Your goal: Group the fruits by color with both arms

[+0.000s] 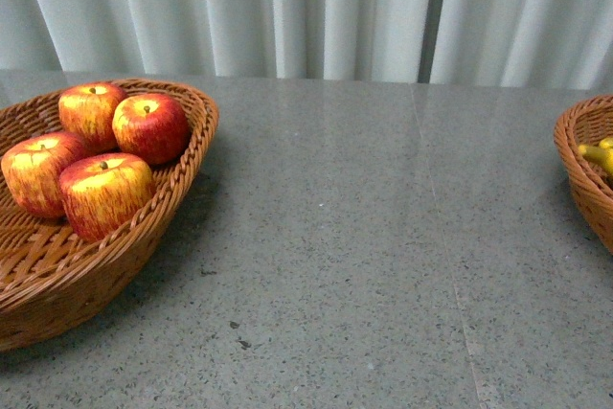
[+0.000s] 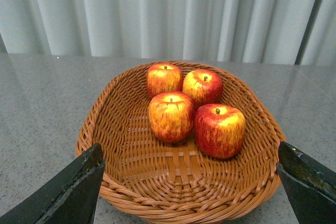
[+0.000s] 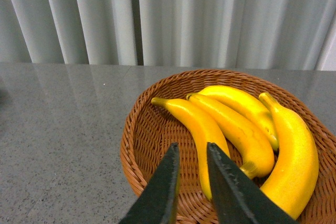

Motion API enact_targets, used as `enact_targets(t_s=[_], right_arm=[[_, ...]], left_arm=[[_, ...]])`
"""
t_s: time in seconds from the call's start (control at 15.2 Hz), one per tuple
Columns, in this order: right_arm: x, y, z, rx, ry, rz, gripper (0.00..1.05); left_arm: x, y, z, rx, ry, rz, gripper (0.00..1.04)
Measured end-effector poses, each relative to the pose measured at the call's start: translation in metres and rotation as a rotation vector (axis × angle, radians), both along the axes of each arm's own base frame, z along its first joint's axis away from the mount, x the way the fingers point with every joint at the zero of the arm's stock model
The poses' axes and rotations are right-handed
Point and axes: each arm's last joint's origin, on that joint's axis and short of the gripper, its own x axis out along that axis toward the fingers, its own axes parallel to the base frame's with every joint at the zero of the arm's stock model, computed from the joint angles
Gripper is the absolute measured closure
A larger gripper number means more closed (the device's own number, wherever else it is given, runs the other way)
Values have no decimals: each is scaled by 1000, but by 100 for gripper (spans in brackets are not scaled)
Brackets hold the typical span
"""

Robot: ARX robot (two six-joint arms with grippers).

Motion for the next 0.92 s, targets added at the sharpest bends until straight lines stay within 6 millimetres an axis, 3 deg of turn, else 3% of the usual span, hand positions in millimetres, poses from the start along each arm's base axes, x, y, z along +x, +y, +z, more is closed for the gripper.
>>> enact_targets(t_s=[0.46,0.92], right_arm=[[0,0,0,0,0,0,5],[0,0,0,0,0,0,6]], left_arm=[[0,0,0,0,0,0,7],[0,0,0,0,0,0,7]])
